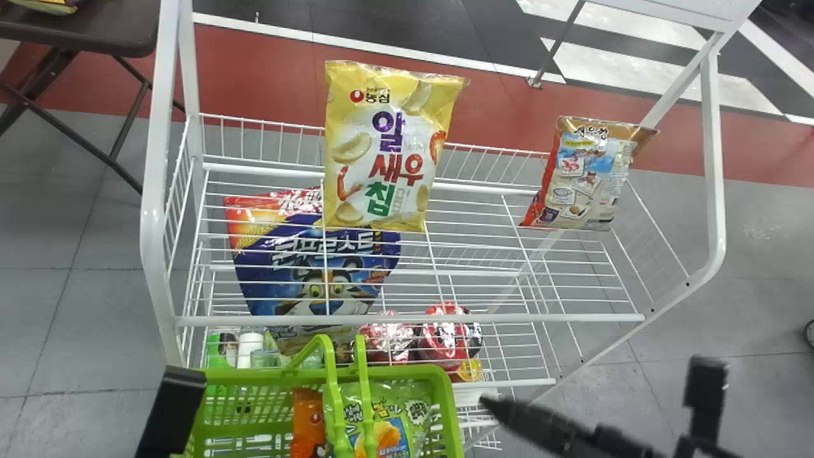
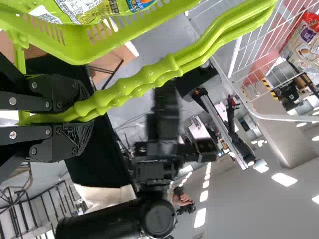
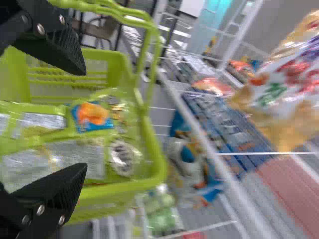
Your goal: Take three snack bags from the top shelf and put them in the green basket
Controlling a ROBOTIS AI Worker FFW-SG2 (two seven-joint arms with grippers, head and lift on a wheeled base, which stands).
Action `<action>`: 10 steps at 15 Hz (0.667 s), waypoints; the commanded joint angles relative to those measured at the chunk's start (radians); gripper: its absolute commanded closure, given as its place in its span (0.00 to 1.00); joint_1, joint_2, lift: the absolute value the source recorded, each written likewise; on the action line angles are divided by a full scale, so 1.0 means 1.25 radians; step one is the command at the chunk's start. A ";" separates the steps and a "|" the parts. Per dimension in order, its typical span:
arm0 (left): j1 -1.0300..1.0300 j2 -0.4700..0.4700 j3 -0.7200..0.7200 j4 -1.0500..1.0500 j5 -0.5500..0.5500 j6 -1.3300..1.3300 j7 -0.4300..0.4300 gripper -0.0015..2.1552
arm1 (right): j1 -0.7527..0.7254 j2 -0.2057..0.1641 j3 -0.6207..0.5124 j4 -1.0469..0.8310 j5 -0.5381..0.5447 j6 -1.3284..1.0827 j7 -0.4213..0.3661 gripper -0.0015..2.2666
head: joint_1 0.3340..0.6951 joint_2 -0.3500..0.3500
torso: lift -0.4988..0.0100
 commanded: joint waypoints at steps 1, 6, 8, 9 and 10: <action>0.000 0.001 0.000 0.000 -0.001 0.002 0.002 0.49 | -0.046 0.001 -0.006 0.026 0.030 -0.219 -0.011 0.04 | 1.00 0.00 | 0.90; -0.002 0.001 0.001 0.000 -0.001 0.012 0.003 0.49 | -0.222 0.001 0.018 0.127 0.149 -0.450 -0.129 0.09 | 1.00 0.00 | 0.90; -0.002 0.001 0.006 0.001 -0.002 0.012 0.003 0.49 | -0.293 0.001 0.049 0.194 0.244 -0.553 -0.215 0.09 | 1.00 0.00 | 0.90; -0.002 0.002 0.008 0.002 -0.001 0.014 0.003 0.49 | -0.335 0.001 0.065 0.245 0.296 -0.621 -0.254 0.09 | 1.00 0.00 | 0.90; -0.002 0.002 0.008 0.002 -0.001 0.014 0.003 0.49 | -0.376 -0.001 0.068 0.292 0.335 -0.656 -0.271 0.09 | 1.00 0.00 | 0.90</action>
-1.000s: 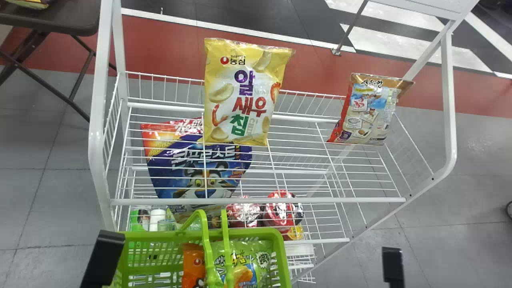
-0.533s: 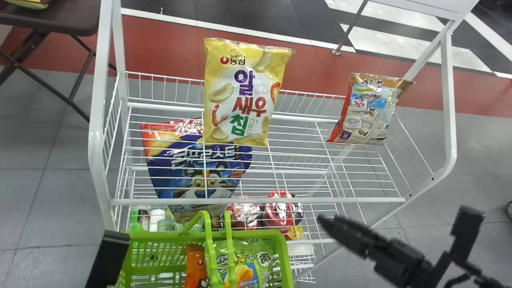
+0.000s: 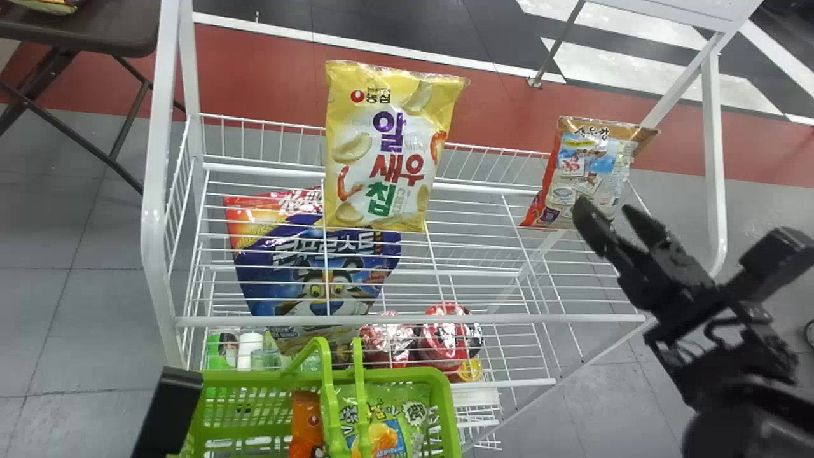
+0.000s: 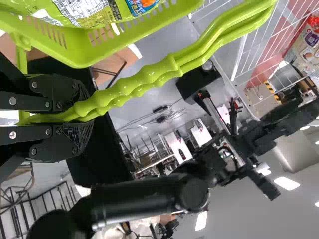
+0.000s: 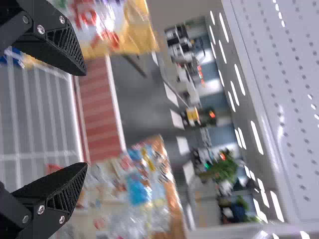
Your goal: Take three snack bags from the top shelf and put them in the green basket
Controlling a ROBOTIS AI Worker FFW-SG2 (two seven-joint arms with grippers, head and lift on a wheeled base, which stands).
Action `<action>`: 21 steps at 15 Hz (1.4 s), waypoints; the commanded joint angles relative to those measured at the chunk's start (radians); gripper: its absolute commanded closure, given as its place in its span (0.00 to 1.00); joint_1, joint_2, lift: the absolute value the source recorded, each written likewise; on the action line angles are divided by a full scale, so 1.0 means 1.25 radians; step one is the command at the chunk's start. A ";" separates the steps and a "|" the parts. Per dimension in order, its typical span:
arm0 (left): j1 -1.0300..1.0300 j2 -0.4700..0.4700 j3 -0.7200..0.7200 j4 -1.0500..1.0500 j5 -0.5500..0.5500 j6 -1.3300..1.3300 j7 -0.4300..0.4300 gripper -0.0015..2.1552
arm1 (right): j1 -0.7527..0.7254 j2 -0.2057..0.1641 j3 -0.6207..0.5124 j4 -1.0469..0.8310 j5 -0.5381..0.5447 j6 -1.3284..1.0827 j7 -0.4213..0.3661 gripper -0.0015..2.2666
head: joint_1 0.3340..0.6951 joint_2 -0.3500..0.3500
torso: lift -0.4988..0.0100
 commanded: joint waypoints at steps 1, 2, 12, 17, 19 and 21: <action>0.001 0.002 0.001 0.001 0.002 0.001 0.000 0.49 | -0.103 -0.005 0.012 0.104 0.094 -0.063 -0.009 0.09 | 1.00 0.00 | 0.90; 0.003 0.002 0.001 0.001 0.002 -0.001 0.000 0.49 | -0.132 -0.009 0.012 0.135 0.115 -0.066 -0.013 0.09 | 1.00 0.00 | 0.90; -0.005 -0.001 -0.002 0.010 -0.003 0.001 0.004 0.49 | -0.235 -0.110 0.024 0.367 0.134 -0.105 -0.022 0.41 | 1.00 0.00 | 0.90; -0.009 -0.001 -0.001 0.010 -0.003 0.006 0.004 0.49 | -0.237 -0.113 0.018 0.365 0.123 -0.068 0.034 0.99 | 1.00 0.00 | 0.90; -0.009 -0.001 -0.001 0.010 -0.003 0.006 0.004 0.49 | -0.238 -0.113 0.014 0.365 0.120 -0.068 0.041 0.99 | 1.00 0.00 | 0.90; -0.009 -0.001 -0.001 0.013 -0.003 0.006 0.006 0.49 | -0.210 -0.112 0.015 0.334 0.096 -0.073 0.049 0.99 | 1.00 0.00 | 0.90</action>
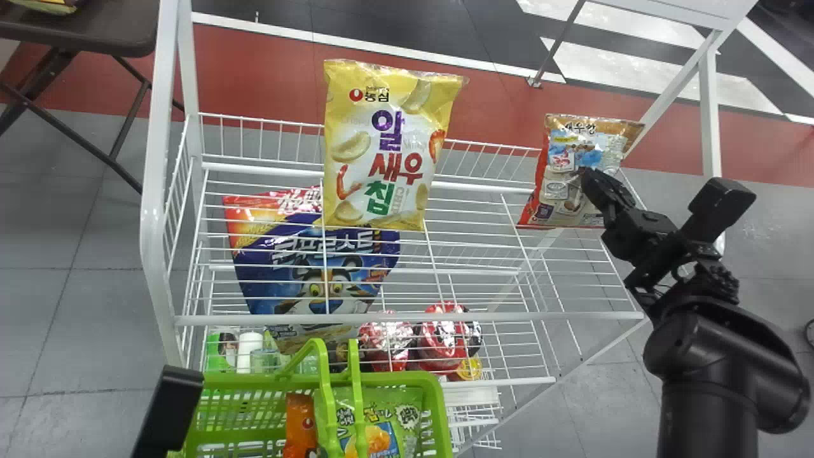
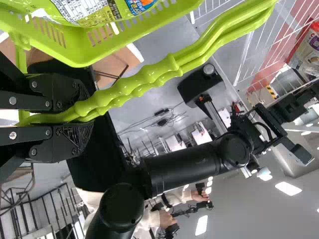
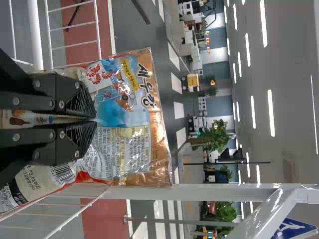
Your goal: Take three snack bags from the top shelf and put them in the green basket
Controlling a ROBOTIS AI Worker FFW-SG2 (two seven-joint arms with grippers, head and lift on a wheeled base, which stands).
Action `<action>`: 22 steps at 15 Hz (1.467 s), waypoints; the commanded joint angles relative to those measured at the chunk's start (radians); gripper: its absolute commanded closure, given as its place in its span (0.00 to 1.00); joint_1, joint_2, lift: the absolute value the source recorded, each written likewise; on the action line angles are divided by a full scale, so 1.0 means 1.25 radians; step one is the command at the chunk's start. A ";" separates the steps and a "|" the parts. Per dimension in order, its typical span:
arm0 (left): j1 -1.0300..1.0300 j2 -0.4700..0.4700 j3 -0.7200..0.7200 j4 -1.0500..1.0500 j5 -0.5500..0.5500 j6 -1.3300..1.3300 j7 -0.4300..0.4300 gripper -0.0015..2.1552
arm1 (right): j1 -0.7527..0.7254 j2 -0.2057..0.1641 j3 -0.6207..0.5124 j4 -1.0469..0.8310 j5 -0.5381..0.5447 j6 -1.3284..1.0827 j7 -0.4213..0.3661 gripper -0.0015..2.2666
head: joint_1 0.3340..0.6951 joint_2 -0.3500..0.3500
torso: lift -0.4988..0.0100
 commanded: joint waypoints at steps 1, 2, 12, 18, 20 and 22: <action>-0.001 0.000 0.000 0.002 0.000 0.000 0.002 0.49 | 0.042 0.003 0.004 -0.053 -0.024 -0.001 0.007 0.99 | 1.00 0.00 | 0.90; -0.002 0.000 -0.001 0.002 0.000 0.000 0.004 0.49 | 0.065 0.010 0.001 -0.094 -0.044 0.001 0.007 0.99 | 1.00 0.00 | 0.90; -0.012 -0.001 -0.004 0.009 0.004 -0.005 0.009 0.49 | 0.342 0.103 -0.178 -0.658 -0.318 0.597 0.083 0.99 | 1.00 0.00 | 0.90; -0.013 -0.004 -0.004 0.008 0.005 -0.010 0.018 0.49 | 0.395 0.107 -0.266 -0.781 -0.386 0.989 0.215 0.99 | 1.00 0.00 | 0.90; -0.017 -0.004 -0.006 0.008 0.005 -0.010 0.020 0.49 | 0.443 0.107 -0.247 -0.785 -0.389 0.989 0.226 0.99 | 1.00 0.00 | 0.90; -0.017 -0.004 -0.006 0.003 0.006 -0.007 0.019 0.49 | 0.464 0.105 -0.213 -0.783 -0.386 0.989 0.239 0.99 | 1.00 0.00 | 0.90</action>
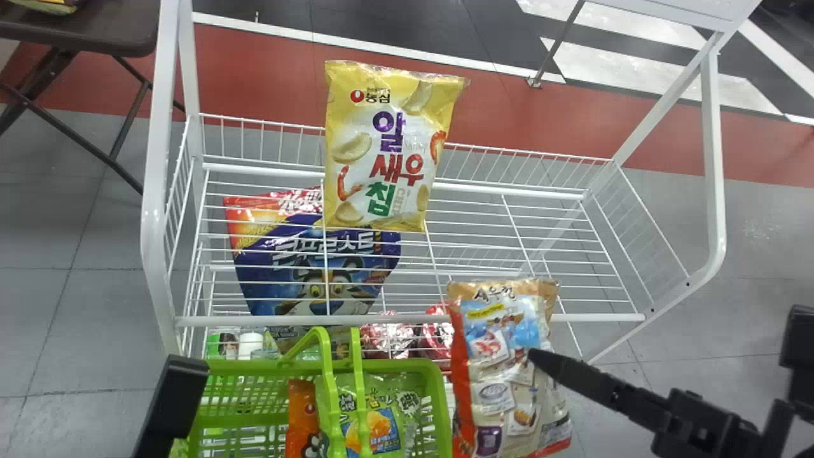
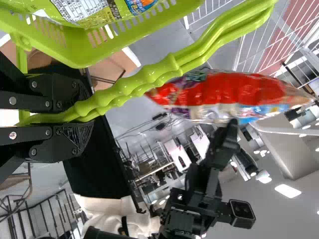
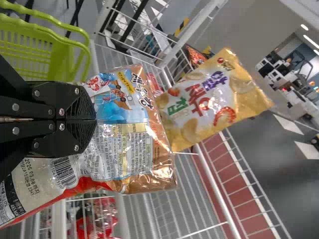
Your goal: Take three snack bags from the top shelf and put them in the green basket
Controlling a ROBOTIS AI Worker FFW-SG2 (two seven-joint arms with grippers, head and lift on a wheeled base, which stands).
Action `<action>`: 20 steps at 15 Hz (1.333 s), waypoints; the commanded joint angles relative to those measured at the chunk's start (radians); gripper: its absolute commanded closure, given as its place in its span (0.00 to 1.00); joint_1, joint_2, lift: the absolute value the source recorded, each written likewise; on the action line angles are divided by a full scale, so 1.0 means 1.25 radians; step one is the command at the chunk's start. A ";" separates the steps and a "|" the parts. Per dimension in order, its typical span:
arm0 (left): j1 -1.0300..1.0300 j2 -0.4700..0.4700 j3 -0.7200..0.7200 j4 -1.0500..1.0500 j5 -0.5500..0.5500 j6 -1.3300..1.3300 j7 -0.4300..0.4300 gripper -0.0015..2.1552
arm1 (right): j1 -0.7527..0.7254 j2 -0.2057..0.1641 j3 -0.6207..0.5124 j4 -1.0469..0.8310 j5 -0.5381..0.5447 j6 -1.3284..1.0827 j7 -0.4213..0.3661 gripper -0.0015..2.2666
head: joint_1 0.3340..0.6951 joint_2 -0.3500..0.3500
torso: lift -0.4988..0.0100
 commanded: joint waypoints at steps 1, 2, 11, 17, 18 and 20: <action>0.000 0.000 -0.002 -0.003 0.001 0.002 0.000 0.49 | 0.042 -0.001 0.055 0.002 0.004 0.014 0.007 0.99 | 1.00 0.00 | 0.90; 0.000 0.000 -0.003 -0.003 0.001 0.000 0.000 0.49 | 0.058 -0.001 0.085 0.003 0.006 0.014 0.007 0.99 | 1.00 0.00 | 0.90; 0.001 -0.001 -0.016 -0.007 -0.001 -0.003 0.000 0.49 | 0.096 -0.018 0.400 0.116 0.119 0.014 -0.030 0.99 | 1.00 0.00 | 0.90; 0.007 0.000 -0.019 -0.014 -0.001 -0.003 -0.001 0.49 | 0.093 -0.049 0.373 0.136 0.078 0.014 -0.023 0.46 | 1.00 0.00 | 0.90; 0.007 0.000 -0.021 -0.015 -0.001 -0.003 -0.001 0.49 | 0.093 -0.047 0.344 0.132 0.064 0.014 0.003 0.00 | 1.00 0.00 | 0.90; 0.008 0.000 -0.026 -0.015 -0.001 -0.003 0.000 0.49 | 0.089 -0.037 0.269 0.134 0.011 0.014 0.015 0.00 | 1.00 0.00 | 0.90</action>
